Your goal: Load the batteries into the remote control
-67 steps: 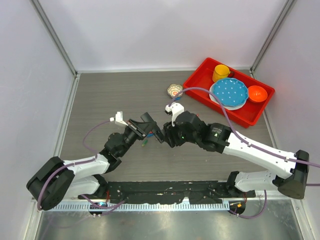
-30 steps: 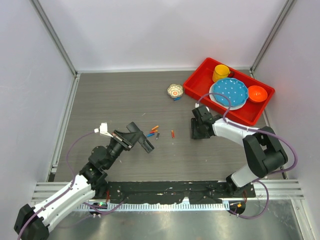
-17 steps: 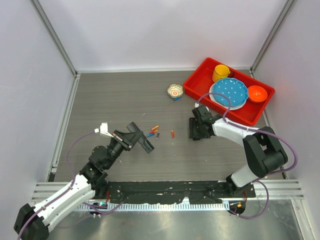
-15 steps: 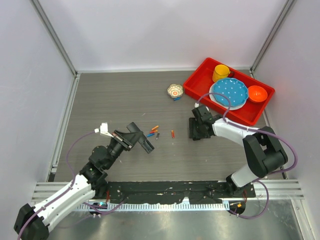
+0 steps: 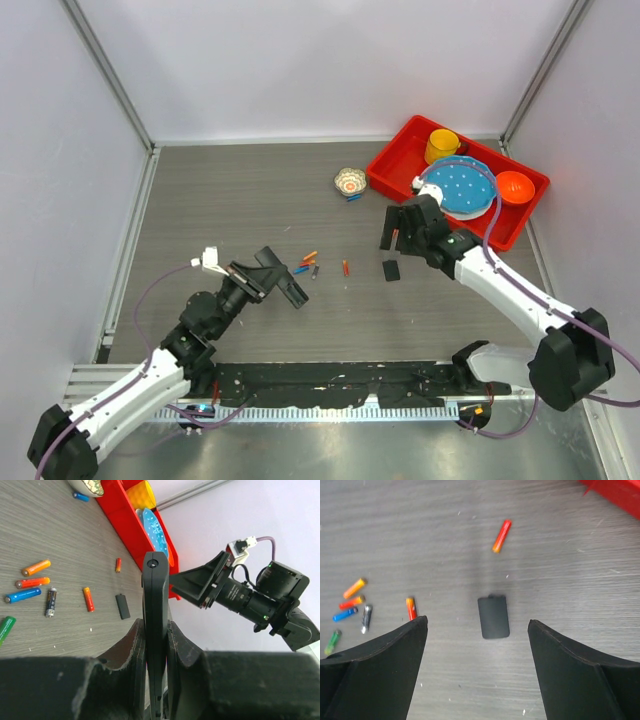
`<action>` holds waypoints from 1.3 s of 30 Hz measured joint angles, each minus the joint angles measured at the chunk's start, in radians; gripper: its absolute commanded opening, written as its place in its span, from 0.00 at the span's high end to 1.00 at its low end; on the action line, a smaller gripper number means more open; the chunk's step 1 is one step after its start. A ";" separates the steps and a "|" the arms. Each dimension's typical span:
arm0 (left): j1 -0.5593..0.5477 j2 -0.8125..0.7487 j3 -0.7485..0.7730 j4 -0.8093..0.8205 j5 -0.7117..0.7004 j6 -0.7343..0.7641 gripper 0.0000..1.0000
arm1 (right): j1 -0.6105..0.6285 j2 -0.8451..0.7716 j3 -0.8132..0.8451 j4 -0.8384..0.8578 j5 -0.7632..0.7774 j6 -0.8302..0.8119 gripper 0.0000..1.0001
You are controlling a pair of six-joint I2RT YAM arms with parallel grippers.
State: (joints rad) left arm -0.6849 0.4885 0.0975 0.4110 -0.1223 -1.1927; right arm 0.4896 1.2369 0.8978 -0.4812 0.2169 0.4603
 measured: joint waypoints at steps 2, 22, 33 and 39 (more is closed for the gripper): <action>0.000 0.011 -0.016 0.029 0.004 -0.001 0.97 | -0.002 -0.015 0.000 0.023 0.053 0.042 0.18; 0.000 -0.020 -0.045 0.210 0.099 -0.005 1.00 | -0.072 0.210 0.030 0.147 0.107 0.154 0.28; 0.000 0.009 -0.046 0.373 0.221 -0.003 1.00 | -0.081 0.384 0.071 0.198 0.110 0.105 0.44; 0.000 -0.009 -0.046 0.369 0.226 0.000 1.00 | -0.084 0.497 0.123 0.212 0.115 0.078 0.45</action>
State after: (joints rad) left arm -0.6849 0.4797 0.0513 0.7795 0.1040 -1.1923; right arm 0.4053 1.7344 1.0210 -0.2695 0.3321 0.5385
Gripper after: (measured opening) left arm 0.207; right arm 0.560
